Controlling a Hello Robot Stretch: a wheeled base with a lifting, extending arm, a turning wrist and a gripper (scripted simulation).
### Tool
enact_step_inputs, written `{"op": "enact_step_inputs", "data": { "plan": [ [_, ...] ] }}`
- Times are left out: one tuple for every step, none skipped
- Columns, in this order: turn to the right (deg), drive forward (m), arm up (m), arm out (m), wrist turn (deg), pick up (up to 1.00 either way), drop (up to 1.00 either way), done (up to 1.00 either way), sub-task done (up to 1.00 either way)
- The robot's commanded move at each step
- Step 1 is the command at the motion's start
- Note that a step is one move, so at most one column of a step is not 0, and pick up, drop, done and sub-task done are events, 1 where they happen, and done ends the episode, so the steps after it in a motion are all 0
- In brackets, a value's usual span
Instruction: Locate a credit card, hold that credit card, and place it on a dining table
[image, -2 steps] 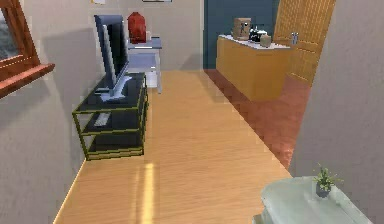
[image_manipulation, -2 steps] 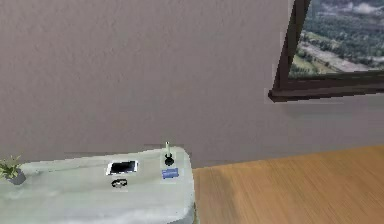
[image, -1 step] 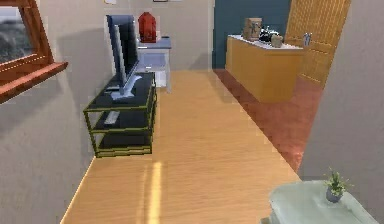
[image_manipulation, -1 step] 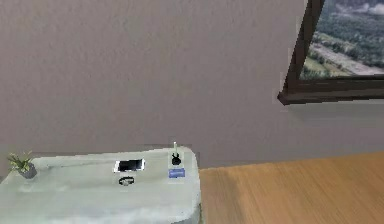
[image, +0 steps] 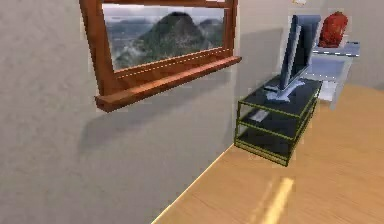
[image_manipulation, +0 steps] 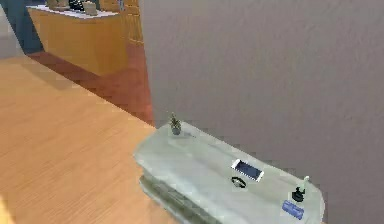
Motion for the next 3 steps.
{"op": "enact_step_inputs", "data": {
  "plan": [
    [-45.0, 0.00, 0.00, 0.00, 0.0, 0.00, 0.00, 0.00, 0.00],
    [-45.0, 0.00, 0.00, 0.00, 0.0, 0.00, 0.00, 0.00, 0.00],
    [-6.0, 0.00, 0.00, 0.00, 0.0, 0.00, 0.00, 0.00, 0.00]
  ]
}}
